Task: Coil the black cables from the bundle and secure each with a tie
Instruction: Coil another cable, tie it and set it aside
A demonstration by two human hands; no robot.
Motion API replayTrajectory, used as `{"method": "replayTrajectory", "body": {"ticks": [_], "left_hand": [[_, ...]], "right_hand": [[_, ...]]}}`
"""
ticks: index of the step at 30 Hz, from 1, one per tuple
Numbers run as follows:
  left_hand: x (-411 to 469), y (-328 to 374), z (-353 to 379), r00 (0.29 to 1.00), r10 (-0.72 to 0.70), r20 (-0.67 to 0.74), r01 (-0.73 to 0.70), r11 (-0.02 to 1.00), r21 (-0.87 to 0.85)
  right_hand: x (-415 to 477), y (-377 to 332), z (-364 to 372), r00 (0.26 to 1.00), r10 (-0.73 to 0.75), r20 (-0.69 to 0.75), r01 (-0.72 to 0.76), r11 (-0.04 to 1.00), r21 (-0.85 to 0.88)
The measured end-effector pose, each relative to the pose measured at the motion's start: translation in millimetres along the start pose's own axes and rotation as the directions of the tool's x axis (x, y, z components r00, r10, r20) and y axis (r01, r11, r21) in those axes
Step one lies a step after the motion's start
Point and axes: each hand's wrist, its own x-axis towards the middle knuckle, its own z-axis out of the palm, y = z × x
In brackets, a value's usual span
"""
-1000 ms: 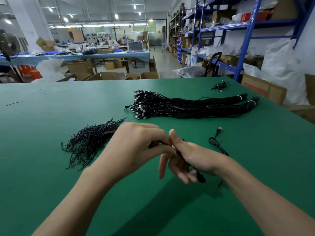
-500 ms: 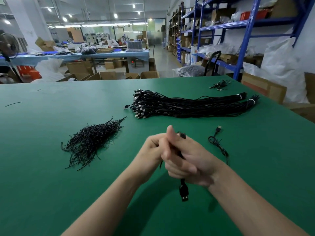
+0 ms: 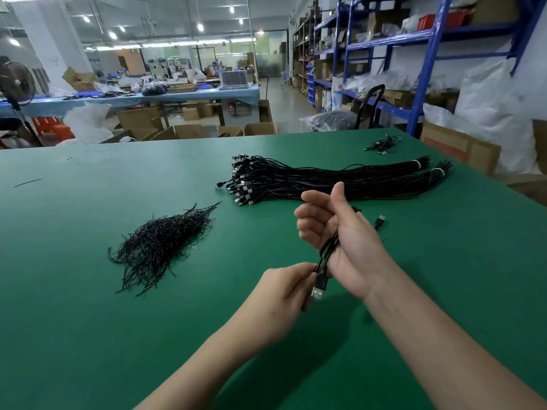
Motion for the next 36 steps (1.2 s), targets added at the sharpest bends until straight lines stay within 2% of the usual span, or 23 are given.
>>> {"method": "replayTrajectory", "body": {"ticks": [6,9,12,16,18,21,23,26,28,31,36], "left_hand": [[-5.8,6.2,-16.0,0.991,0.046,-0.122,-0.015,0.971,0.24],[-8.7,9.1,-14.7,0.956,0.088,-0.279,-0.036,0.982,0.187],[-7.6,10.2,-8.4,0.919,0.073,-0.387,-0.089,0.996,-0.024],[-2.5,11.0,-0.9,0.927,0.045,-0.373,-0.12,0.976,-0.182],[1.4,9.0,-0.2,0.917,0.072,-0.391,-0.15,0.973,-0.174],[7.9,8.2,2.4,0.85,0.171,-0.498,-0.209,0.978,-0.022],[11.3,9.5,6.4,0.823,0.161,-0.545,-0.205,0.979,-0.02],[13.7,9.3,11.1,0.843,0.072,-0.532,-0.166,0.977,-0.131],[15.7,7.6,11.1,0.872,0.023,-0.488,-0.103,0.985,-0.136],[19.7,7.5,7.0,0.922,-0.033,-0.387,-0.008,0.995,-0.104],[26.6,6.8,0.1,0.962,-0.033,-0.27,0.049,0.997,0.054]], "right_hand": [[-7.1,13.3,-1.8,0.998,-0.048,0.047,0.062,0.93,-0.361],[-10.4,21.0,-1.6,0.998,-0.063,0.016,0.064,0.906,-0.418],[-12.1,26.6,-0.5,0.996,-0.074,-0.043,0.052,0.925,-0.375],[-13.2,27.5,-0.4,0.994,-0.059,-0.094,0.033,0.966,-0.258],[-13.1,27.6,-1.4,0.994,-0.062,-0.089,0.042,0.976,-0.216],[-12.5,28.6,-4.2,0.996,-0.074,-0.052,0.065,0.985,-0.16],[-12.2,30.0,-5.8,0.997,-0.072,-0.015,0.07,0.989,-0.128],[-13.0,33.5,-9.1,0.998,-0.068,0.018,0.07,0.993,-0.1],[-13.2,36.4,-13.4,0.998,-0.054,0.016,0.055,0.993,-0.102],[-12.7,40.0,-20.8,1.0,-0.027,-0.004,0.026,0.992,-0.121],[-8.1,43.8,-29.6,1.0,0.006,-0.002,-0.006,0.984,-0.176]]}}
